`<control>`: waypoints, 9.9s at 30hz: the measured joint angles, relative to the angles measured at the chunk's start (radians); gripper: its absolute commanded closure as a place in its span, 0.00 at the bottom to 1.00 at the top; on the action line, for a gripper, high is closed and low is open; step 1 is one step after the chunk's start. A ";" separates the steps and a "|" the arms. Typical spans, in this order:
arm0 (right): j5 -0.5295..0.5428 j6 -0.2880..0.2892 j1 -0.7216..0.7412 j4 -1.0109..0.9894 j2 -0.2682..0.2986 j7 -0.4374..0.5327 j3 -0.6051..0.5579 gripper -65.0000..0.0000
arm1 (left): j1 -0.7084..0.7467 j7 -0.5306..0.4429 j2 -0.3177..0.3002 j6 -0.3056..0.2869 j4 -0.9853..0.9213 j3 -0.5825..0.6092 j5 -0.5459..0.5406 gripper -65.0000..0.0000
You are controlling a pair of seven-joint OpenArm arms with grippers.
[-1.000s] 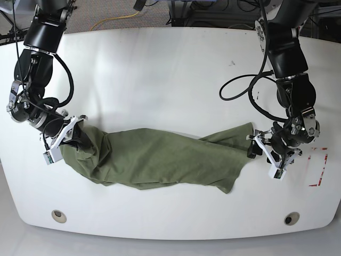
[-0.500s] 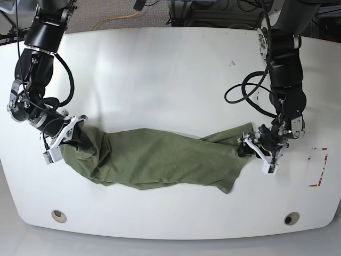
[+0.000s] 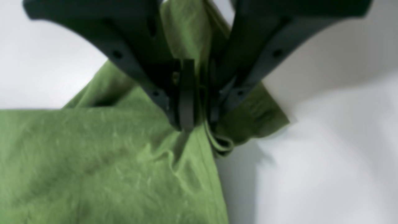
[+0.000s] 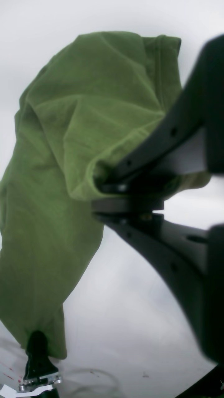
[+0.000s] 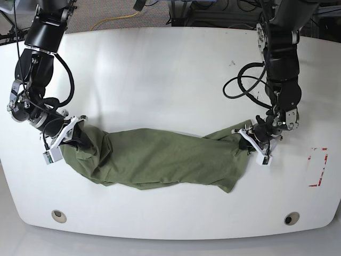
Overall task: Fold the T-shirt properly
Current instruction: 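Move the left gripper to the shirt's free end and grasp it, then lift the shirt with both grippers and lay it flat, stretched between them, then open both grippers and release the shirt's edge, then move the right gripper to the shirt's hem corner and pull it outward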
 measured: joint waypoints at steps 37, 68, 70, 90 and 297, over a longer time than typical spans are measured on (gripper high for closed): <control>0.003 0.000 0.005 -0.032 -0.030 0.001 -0.005 1.00 | 0.163 0.544 -0.084 -0.227 0.539 -0.352 0.011 0.42; 0.001 0.000 0.006 -0.033 -0.022 0.001 0.000 1.00 | -0.060 0.492 -0.043 -0.225 -0.011 -0.354 -0.165 0.42; 0.001 0.000 0.006 -0.033 -0.023 0.000 0.000 1.00 | -0.059 0.494 -0.040 -0.225 -0.012 -0.354 -0.175 0.42; 0.003 0.000 0.005 -0.034 -0.028 0.000 0.000 1.00 | -0.020 0.574 -0.012 -0.222 0.118 -0.359 -0.119 0.97; -0.381 0.117 -0.471 0.155 -0.133 -0.066 0.009 0.50 | 0.732 0.586 -0.066 -0.222 0.824 -0.454 0.073 0.39</control>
